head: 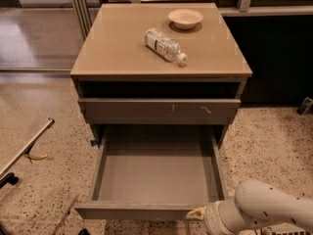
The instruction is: Close middle drawer
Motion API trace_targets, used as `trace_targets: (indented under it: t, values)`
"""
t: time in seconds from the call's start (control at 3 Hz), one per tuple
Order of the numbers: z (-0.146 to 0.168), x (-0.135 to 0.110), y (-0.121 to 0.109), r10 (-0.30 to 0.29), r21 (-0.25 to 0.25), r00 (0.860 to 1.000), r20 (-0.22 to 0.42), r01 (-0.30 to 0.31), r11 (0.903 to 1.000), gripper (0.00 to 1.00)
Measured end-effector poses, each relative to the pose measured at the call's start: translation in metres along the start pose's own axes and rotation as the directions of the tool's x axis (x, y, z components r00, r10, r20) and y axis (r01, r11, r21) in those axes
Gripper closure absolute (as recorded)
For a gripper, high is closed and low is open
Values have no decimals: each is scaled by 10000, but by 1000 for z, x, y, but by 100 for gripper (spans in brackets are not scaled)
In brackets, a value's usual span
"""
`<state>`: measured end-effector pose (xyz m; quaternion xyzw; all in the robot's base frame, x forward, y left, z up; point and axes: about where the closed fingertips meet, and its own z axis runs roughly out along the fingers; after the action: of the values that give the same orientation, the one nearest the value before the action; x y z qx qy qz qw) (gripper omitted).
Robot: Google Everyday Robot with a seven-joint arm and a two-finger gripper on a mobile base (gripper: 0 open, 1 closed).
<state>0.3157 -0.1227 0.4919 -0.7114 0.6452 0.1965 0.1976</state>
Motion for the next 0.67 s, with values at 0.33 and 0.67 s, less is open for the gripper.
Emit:
trace_targets:
  t: [0.33, 0.67]
  values:
    - [30, 12, -7, 519, -270, 9986, -67, -521, 9983, 65]
    - [52, 24, -19, 1118, -425, 9937, -115, -1122, 9928, 89]
